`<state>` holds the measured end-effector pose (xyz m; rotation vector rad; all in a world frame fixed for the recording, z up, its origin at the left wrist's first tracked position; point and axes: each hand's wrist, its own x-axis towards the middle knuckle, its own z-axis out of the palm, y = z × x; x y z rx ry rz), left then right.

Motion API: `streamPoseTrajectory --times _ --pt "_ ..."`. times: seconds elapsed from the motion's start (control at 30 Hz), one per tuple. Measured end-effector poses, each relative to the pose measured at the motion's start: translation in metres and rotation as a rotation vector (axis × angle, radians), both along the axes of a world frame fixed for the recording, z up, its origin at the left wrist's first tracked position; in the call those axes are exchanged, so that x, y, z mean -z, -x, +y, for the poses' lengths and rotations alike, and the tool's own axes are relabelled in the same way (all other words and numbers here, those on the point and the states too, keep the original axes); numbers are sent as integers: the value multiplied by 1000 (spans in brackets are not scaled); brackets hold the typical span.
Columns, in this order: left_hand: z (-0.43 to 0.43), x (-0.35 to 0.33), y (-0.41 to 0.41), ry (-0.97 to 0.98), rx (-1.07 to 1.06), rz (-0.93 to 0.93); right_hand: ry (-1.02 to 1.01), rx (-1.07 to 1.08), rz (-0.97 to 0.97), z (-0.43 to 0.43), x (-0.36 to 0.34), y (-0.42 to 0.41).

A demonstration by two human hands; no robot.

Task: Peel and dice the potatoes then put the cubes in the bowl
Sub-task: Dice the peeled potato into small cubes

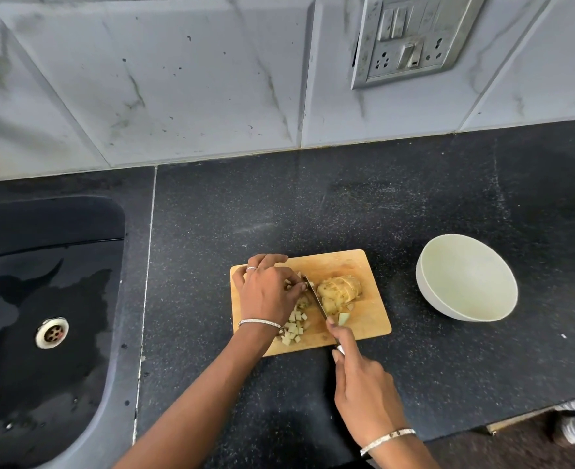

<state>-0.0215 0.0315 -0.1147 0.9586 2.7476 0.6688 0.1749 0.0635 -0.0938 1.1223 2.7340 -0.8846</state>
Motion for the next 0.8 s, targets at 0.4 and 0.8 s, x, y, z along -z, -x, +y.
streamPoseTrajectory --times 0.4,0.8 --pt "3 -3 -2 -5 -25 -71 1 -19 -15 0 -11 6" --pt "6 -3 -6 13 -123 -53 4 -4 7 3 5 18"
